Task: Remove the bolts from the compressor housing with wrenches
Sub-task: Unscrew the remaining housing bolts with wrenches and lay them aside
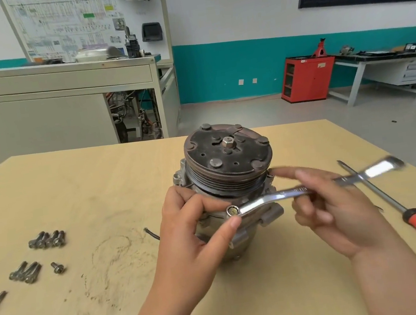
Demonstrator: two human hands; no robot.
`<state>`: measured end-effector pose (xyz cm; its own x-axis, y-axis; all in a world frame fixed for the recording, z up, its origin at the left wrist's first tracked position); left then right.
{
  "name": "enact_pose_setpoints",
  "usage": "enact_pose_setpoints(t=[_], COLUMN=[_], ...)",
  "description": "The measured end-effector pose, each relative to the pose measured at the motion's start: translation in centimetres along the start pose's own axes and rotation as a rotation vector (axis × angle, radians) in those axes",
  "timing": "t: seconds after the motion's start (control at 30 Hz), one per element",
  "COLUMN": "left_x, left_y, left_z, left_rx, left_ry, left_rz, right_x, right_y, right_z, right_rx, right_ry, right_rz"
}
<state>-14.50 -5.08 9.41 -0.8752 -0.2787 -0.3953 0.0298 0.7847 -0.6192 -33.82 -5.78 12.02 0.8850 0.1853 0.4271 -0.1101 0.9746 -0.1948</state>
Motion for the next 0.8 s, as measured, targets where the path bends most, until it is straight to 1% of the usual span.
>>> enact_pose_setpoints(t=[0.07, 0.1, 0.2, 0.27, 0.3, 0.33, 0.37, 0.4, 0.43, 0.47, 0.5, 0.57, 0.6, 0.67, 0.73, 0.8], left_x=[0.3, 0.4, 0.3, -0.1, -0.4, -0.6, -0.8, -0.9, -1.0, -1.0, -0.9, -0.6, -0.5, -0.3, -0.1, 0.3], left_y=[0.1, 0.1, 0.1, 0.0, -0.1, -0.2, -0.3, -0.5, -0.7, -1.0, -1.2, -1.6, -1.6, -1.7, -1.7, -1.5], left_z=[-0.2, -0.3, -0.2, 0.2, 0.5, 0.8, 1.3, 1.7, 2.1, 2.5, 2.8, 3.2, 3.3, 3.3, 2.9, 2.2], left_rx=[-0.012, -0.016, 0.020, 0.068, 0.087, 0.106, 0.126, 0.149, 0.173, 0.198, 0.221, 0.249, 0.244, 0.202, 0.176, 0.174], left_ry=[-0.018, -0.022, -0.039, -0.066, -0.077, -0.095, -0.119, -0.147, -0.173, -0.196, -0.210, -0.207, -0.182, -0.112, -0.084, -0.111], left_rz=[-0.052, -0.069, -0.092, -0.113, -0.126, -0.140, -0.152, -0.156, -0.149, -0.133, -0.112, -0.086, -0.079, -0.050, -0.013, -0.008], right_x=[-0.1, 0.0, 0.3, 0.0, -0.3, -0.7, -0.6, -0.1, 0.0, -0.4, -0.7, -0.7, -0.9, -0.4, -0.7, 0.4], right_y=[-0.9, -1.1, -0.3, 1.3, 2.3, 3.2, 4.2, 4.8, 6.2, 7.2, 7.7, 8.3, 8.1, 8.1, 8.3, 7.9], right_z=[-0.7, -0.8, -0.9, -0.8, -0.9, -1.1, -1.3, -0.9, -0.3, -0.6, -0.9, -1.2, -1.3, -1.4, -1.7, -1.3], right_rx=[-0.047, -0.080, -0.208, -0.334, -0.378, -0.393, -0.365, -0.263, -0.150, -0.057, 0.015, 0.039, 0.041, 0.061, 0.086, 0.093], right_ry=[-0.131, -0.184, -0.329, -0.336, -0.390, -0.499, -0.697, -0.811, -0.743, -0.704, -0.659, -0.589, -0.598, -0.660, -0.660, -0.510], right_rz=[-0.114, -0.135, -0.104, -0.103, -0.095, -0.025, 0.135, 0.155, -0.070, -0.129, -0.110, -0.084, -0.079, -0.012, -0.036, -0.130])
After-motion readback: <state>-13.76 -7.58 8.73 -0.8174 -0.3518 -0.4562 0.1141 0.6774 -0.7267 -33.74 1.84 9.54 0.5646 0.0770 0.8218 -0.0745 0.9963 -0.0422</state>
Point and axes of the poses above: each hand's wrist, its own y-axis away from the middle knuckle, its own x-axis out of the palm, z = x × y, the point moved 2 cm from there along -y, towards the middle knuckle, and after that the axes turned 10 degrees about -y, right-handed, at the moved point
